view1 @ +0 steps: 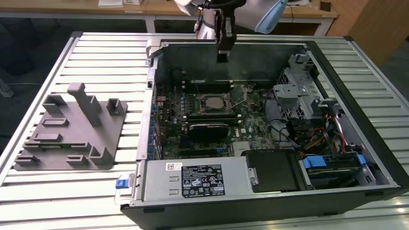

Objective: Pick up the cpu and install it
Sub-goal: 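Place the cpu into insertion slot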

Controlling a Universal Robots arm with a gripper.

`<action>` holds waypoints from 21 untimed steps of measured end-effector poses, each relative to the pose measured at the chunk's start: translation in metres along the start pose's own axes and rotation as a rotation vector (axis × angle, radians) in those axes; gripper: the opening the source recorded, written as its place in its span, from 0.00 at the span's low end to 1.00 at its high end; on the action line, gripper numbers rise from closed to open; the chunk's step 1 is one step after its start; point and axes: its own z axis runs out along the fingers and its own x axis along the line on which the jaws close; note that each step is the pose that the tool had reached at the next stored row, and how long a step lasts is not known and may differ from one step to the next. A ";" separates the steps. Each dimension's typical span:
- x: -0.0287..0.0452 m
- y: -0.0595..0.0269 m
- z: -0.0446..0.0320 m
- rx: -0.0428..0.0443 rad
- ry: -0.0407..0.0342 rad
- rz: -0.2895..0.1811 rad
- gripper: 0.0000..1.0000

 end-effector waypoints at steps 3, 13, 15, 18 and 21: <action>0.0010 -0.0004 0.0110 0.0001 0.0000 0.000 0.11; 0.0028 -0.0011 0.0292 0.0001 0.0000 0.000 0.11; 0.0031 -0.0012 0.0328 0.0000 0.0002 0.000 0.11; 0.0036 -0.0015 0.0375 0.0002 0.0001 0.000 0.11; 0.0036 -0.0015 0.0375 0.0001 0.0048 0.000 0.11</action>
